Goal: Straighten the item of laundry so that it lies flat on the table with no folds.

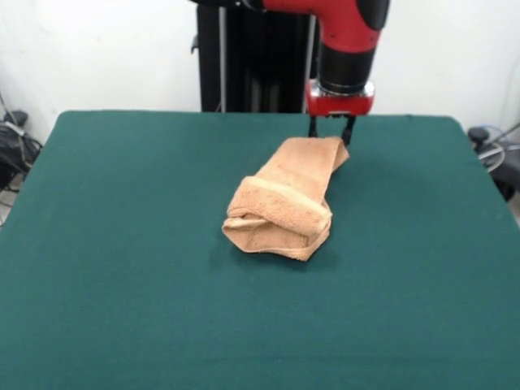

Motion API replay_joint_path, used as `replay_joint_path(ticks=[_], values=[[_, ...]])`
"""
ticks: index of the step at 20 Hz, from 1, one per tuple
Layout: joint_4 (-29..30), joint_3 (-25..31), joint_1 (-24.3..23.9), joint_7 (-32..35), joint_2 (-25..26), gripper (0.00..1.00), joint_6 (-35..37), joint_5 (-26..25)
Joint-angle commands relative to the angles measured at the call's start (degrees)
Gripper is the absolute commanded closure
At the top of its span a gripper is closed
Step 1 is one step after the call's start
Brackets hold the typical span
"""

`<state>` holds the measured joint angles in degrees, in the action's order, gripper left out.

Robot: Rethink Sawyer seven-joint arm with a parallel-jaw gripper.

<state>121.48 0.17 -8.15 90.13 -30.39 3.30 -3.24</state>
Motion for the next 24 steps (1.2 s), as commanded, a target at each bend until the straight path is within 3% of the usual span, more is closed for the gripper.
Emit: replay_joint_path(ticks=[1,17,21,24], values=[[-5.6,4.5,-0.7,6.5,-1.9,0.00,8.0,1.6],[-5.0,7.3,-3.7,6.6,-2.6,0.00,7.7,0.6],[-9.1,5.1,-1.8,7.0,1.1,0.00,4.0,0.0],[-12.7,4.3,-1.2,5.4,1.9,0.00,6.0,-0.4]])
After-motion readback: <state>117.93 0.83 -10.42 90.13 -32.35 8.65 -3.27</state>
